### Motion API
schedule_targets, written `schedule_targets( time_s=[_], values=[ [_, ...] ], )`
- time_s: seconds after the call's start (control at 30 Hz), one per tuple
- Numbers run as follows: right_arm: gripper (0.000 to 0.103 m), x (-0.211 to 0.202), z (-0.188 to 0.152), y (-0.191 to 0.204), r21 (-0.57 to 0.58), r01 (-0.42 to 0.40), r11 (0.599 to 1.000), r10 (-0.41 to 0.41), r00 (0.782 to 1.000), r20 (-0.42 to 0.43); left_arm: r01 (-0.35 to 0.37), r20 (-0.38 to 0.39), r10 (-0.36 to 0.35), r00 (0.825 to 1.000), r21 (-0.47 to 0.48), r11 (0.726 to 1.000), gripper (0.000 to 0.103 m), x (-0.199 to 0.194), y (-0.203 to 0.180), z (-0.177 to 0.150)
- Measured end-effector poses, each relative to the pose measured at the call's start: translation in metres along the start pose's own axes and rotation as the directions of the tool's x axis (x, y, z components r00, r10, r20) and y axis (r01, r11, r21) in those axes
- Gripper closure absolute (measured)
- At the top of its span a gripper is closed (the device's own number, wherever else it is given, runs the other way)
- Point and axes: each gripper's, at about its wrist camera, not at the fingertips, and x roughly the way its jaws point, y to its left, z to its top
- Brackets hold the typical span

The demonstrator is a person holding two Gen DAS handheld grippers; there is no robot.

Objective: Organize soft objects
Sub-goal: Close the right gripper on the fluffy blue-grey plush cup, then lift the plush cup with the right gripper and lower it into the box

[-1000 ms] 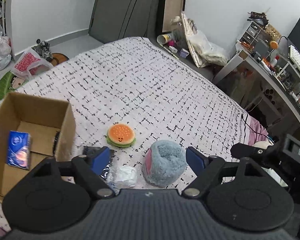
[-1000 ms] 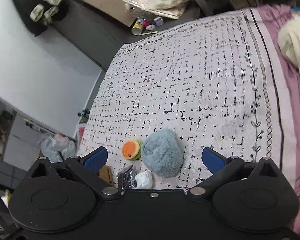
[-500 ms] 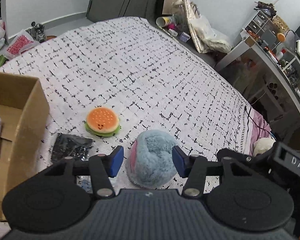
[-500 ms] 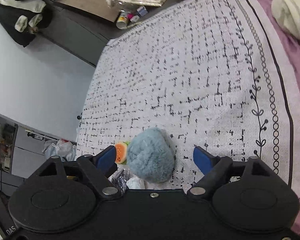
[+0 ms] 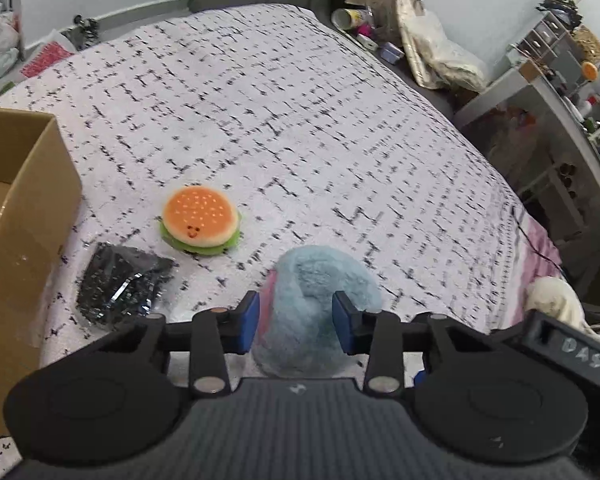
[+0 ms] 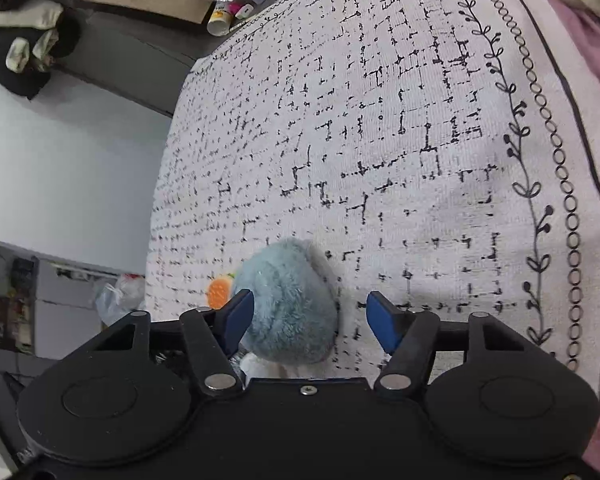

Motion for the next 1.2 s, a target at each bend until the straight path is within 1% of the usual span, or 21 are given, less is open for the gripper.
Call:
schedule_targets(
  time_s=[0.1,0.13,0.17,0.2,0.23,0.3,0.37,0.57,0.6,0.67,0.73,0.77,0.93,1.1,1.2],
  values=[
    [0.041,0.003,0.0,0.0,0.005,-0.008,1.0,0.008,1.0,0.004,-0.012,0.02,0.012,1.0,-0.003,1.0,0.064,0.011,0.004,-0.001],
    [0.041,0.004,0.0,0.001,0.001,-0.005,1.0,0.005,1.0,0.002,-0.025,0.003,0.025,1.0,-0.009,1.0,0.064,0.018,0.007,-0.001],
    [0.041,0.006,-0.001,0.002,-0.006,0.001,1.0,-0.001,1.0,0.0,-0.022,-0.013,0.022,1.0,-0.032,0.999,0.071,0.023,0.011,-0.002],
    [0.041,0.007,-0.002,0.002,-0.011,0.008,1.0,-0.008,1.0,-0.003,-0.002,-0.017,0.001,1.0,-0.057,0.998,0.08,0.025,0.014,-0.002],
    [0.041,0.008,-0.003,0.002,-0.014,0.013,1.0,-0.014,1.0,-0.006,0.015,-0.017,-0.016,1.0,-0.067,0.998,0.081,0.025,0.015,-0.001],
    [0.041,0.01,-0.004,0.002,-0.015,0.023,1.0,-0.023,1.0,-0.012,0.014,-0.008,-0.015,1.0,-0.047,0.999,0.086,0.02,0.011,-0.002],
    [0.041,0.011,-0.004,0.004,-0.025,0.027,0.999,-0.028,1.0,-0.014,0.032,-0.009,-0.032,0.999,-0.035,0.999,0.087,0.015,0.009,-0.003],
    [0.043,0.006,-0.008,0.016,-0.068,0.002,0.998,-0.003,1.0,-0.005,0.066,-0.001,-0.066,0.998,-0.026,0.997,0.088,-0.002,0.008,-0.005],
    [0.045,0.006,-0.008,0.017,-0.07,0.005,0.998,-0.005,1.0,-0.006,0.078,-0.003,-0.079,0.997,-0.026,0.997,0.088,-0.005,0.008,-0.005],
    [0.057,0.007,-0.011,0.019,-0.082,0.006,0.997,-0.008,1.0,-0.023,0.103,-0.002,-0.103,0.995,-0.03,0.994,0.088,-0.013,0.009,-0.004],
    [0.063,0.006,-0.013,0.021,-0.093,-0.008,0.996,0.005,0.999,-0.034,0.101,0.012,-0.101,0.995,-0.019,0.995,0.088,-0.023,0.008,-0.003],
    [0.068,0.003,-0.014,0.023,-0.096,-0.025,0.995,0.021,0.999,-0.035,0.1,0.02,-0.099,0.995,-0.017,0.995,0.088,-0.028,0.008,-0.002],
    [0.073,-0.011,-0.024,0.046,-0.201,-0.062,0.978,0.058,0.998,-0.021,0.105,0.063,-0.104,0.993,-0.009,0.994,0.088,-0.056,0.016,0.003],
    [0.074,-0.027,-0.038,0.068,-0.249,-0.121,0.961,0.124,0.992,-0.004,0.117,0.111,-0.114,0.987,-0.02,0.993,0.088,-0.087,0.032,0.009],
    [0.074,-0.034,-0.049,0.081,-0.275,-0.14,0.951,0.147,0.989,0.006,0.118,0.131,-0.115,0.985,-0.014,0.993,0.088,-0.101,0.04,0.01]
  ],
)
